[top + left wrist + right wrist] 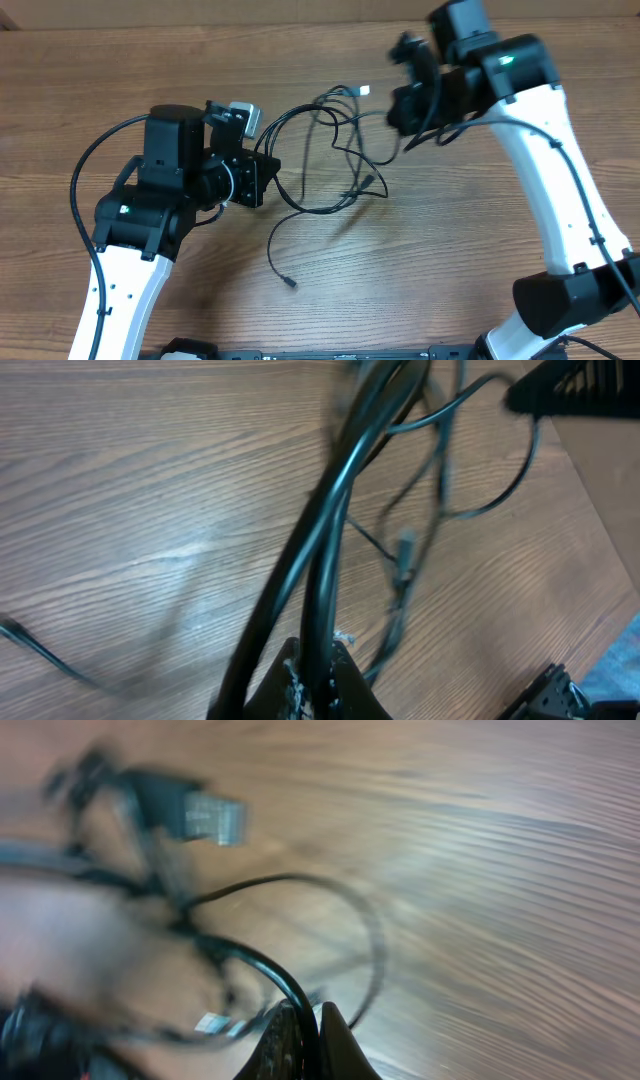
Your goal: Untangle cables
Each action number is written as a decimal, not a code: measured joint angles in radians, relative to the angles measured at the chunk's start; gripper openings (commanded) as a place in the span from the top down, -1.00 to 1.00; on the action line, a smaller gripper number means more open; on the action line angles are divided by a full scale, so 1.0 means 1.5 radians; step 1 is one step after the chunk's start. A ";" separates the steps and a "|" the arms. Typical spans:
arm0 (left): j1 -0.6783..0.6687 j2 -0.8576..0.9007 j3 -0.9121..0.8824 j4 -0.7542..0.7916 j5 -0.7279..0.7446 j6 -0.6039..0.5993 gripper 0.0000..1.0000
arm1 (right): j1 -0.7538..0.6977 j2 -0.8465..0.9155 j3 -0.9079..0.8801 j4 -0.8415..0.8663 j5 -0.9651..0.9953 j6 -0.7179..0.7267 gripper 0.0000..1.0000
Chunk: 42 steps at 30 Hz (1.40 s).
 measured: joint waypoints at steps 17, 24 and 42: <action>0.061 -0.037 0.002 -0.043 0.041 0.011 0.89 | -0.293 0.000 -0.003 -0.011 -0.044 0.111 0.92; 0.119 -0.055 0.003 -0.073 -0.004 0.021 0.89 | -0.478 0.003 -0.003 -0.002 0.034 0.150 0.92; 0.144 -0.058 0.008 -0.052 0.117 0.041 0.66 | -0.399 0.003 -0.003 -0.057 -0.203 0.010 -0.25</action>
